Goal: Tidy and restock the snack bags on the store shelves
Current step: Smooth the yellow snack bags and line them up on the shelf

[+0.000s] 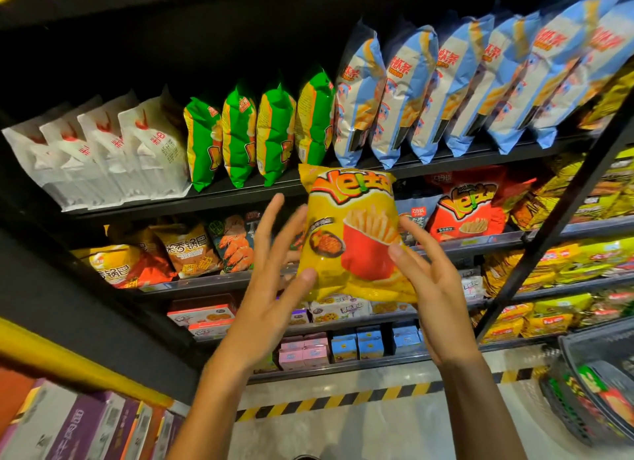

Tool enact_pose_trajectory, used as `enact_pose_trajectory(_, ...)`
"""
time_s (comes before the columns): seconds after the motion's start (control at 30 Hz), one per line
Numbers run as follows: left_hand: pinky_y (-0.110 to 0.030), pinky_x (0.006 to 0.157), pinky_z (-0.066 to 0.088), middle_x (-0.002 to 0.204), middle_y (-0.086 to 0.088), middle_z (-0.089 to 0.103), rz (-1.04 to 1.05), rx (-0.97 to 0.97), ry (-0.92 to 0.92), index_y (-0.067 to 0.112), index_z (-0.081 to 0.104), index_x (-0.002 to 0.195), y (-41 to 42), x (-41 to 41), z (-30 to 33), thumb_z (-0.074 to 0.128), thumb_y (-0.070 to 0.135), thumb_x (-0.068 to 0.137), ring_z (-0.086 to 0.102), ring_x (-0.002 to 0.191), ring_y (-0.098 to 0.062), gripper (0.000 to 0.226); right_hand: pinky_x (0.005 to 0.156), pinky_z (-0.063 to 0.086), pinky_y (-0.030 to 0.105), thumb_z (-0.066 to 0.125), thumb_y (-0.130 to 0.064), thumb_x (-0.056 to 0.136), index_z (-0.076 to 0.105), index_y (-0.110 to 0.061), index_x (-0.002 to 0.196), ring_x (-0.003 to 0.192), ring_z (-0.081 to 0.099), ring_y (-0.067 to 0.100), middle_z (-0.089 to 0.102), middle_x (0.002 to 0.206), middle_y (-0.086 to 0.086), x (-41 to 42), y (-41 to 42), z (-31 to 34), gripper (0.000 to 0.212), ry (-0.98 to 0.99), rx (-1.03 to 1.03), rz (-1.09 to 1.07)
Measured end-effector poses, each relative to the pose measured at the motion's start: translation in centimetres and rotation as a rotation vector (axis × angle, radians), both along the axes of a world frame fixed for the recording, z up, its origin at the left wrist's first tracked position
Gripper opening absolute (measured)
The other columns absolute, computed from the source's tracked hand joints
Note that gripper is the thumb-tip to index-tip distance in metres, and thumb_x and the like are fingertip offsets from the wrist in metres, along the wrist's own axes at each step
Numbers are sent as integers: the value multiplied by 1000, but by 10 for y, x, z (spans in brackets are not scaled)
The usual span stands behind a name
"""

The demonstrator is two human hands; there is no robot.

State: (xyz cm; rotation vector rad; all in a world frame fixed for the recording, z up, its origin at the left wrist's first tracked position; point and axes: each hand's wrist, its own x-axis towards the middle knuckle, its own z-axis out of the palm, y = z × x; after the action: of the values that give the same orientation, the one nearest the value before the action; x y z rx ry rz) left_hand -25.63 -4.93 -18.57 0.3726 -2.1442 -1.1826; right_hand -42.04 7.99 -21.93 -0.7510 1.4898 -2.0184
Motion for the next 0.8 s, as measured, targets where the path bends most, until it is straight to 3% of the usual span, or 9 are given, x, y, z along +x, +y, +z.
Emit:
enact_pose_trajectory(0.03,-9,111,31,172,8,2,-57,-81,-57,18,34,157,-1,3,0,59,30,102,17,152,5,61,104,51,28,68,-39,89,55,-43,142,132,57,3,65,139,-12,-2,1,0,56,2,17,-13)
enact_pose_trajectory(0.1,-11,116,27,172,7,3,-110,-168,-142,20,42,154,-1,4,1,72,18,94,10,156,-1,67,95,53,20,66,-39,91,55,-43,143,127,60,-1,66,136,-15,-3,2,1,53,19,48,0)
enact_pose_trajectory(0.2,-32,116,41,166,11,28,-93,-131,-130,22,51,148,-3,2,-1,80,8,87,24,155,-10,69,78,48,2,59,-34,98,56,-35,142,105,62,-20,70,112,-36,-5,4,5,45,30,84,73)
enact_pose_trajectory(0.27,-34,108,51,160,8,41,-54,-102,-88,19,56,144,-8,3,-7,81,8,84,35,151,-13,66,78,43,-3,54,-40,98,56,-34,143,106,56,-27,65,120,-37,-4,9,8,46,72,103,117)
enact_pose_trajectory(0.37,-19,106,46,151,8,51,36,-74,-58,20,58,142,-8,3,-10,80,17,83,43,144,-8,63,98,42,5,61,-38,99,52,-28,148,133,46,-14,53,148,-23,-4,15,8,51,203,22,49)
enact_pose_trajectory(0.47,-16,103,44,138,19,60,96,-25,-72,32,62,136,-6,3,-10,76,36,82,50,135,-3,56,112,43,25,67,-25,93,52,-20,147,146,43,8,52,153,-11,-4,17,7,56,366,-71,116)
enact_pose_trajectory(0.6,-13,90,49,128,21,64,91,99,-85,42,64,130,-1,3,-13,73,43,80,57,125,-5,50,104,51,45,74,-10,88,62,-15,134,131,59,25,66,137,-1,-5,16,3,47,367,-101,159)
enact_pose_trajectory(0.7,-16,90,52,131,20,64,70,131,-133,53,64,128,1,2,-13,74,47,85,57,127,-7,44,96,56,45,76,-15,85,71,-20,114,118,67,22,74,118,-3,-1,13,2,30,337,-106,-2)
enact_pose_trajectory(0.8,-41,95,58,132,14,66,53,184,-146,54,62,129,4,-2,-12,71,58,86,62,124,-15,45,86,59,38,77,-18,83,72,-18,104,103,71,20,76,104,-2,4,8,3,22,249,-121,-120)
